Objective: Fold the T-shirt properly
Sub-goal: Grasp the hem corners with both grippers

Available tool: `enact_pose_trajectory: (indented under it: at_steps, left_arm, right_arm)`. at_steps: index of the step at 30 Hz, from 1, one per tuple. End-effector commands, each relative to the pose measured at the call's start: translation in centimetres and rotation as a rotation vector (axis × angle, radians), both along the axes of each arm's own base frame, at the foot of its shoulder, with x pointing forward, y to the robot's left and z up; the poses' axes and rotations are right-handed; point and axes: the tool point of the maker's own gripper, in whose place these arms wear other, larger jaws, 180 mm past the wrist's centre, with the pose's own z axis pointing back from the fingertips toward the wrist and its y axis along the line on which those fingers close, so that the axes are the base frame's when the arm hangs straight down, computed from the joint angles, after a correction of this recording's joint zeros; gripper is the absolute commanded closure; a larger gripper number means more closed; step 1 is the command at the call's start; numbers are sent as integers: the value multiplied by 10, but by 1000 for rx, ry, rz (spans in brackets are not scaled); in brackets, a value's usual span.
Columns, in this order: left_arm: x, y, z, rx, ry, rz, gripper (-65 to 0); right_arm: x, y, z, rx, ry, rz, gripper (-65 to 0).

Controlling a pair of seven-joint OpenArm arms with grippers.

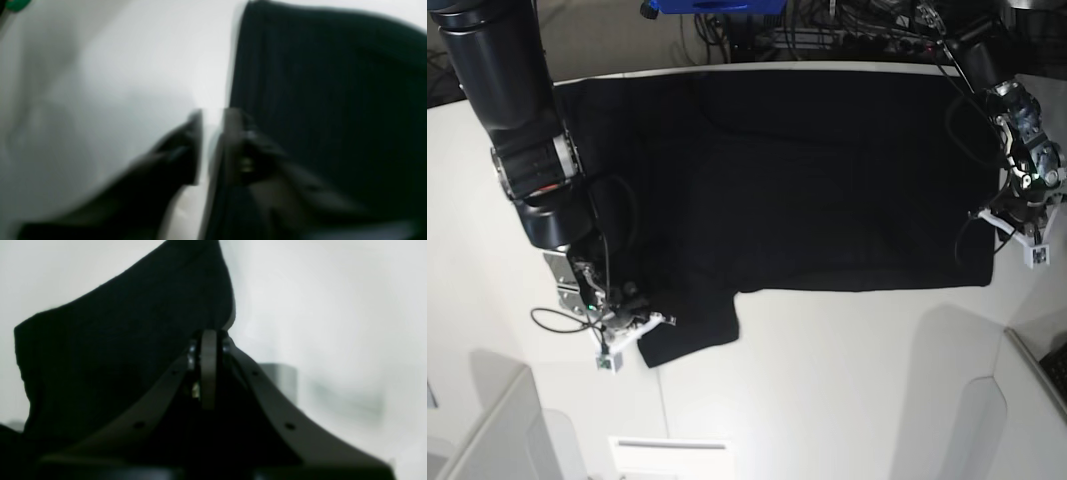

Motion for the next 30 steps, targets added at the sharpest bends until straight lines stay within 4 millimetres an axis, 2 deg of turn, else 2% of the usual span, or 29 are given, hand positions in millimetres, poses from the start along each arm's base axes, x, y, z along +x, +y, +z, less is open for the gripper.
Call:
enact_pose_trajectory:
  at_steps: [1, 4, 6, 11, 14, 18, 20, 24, 30]
  left_arm:
    - [16, 8, 21, 22, -67, 2, -253]
    - [31, 6, 24, -1, -86, 3, -428]
    - [41, 6, 24, -25, -95, 12, -484]
    - [62, 16, 12, -105, -70, 51, -484]
    - [76, 24, 12, -130, -100, 67, -484]
    - [95, 21, 7, -116, -109, 19, -484]
    - [98, 16, -2, -132, -83, 8, -484]
    - [107, 11, -6, -162, -69, 10, -484]
    - [103, 4, -20, -192, -36, 15, -461]
  right_arm:
    - [-8, 0, -6, -7, 63, 17, 0]
    - [-8, 0, -6, -7, 63, 17, 0]
    - [-8, 0, -6, -7, 63, 17, 0]
    - [-8, -1, -6, -9, 65, 16, 0]
    - [-8, -1, -6, -9, 65, 16, 0]
    - [-8, -1, -6, -9, 65, 16, 0]
    - [-8, -1, -6, -9, 65, 16, 0]
    - [-8, -1, -6, -9, 63, 16, 0]
    - [-8, -1, -6, -9, 65, 16, 0]
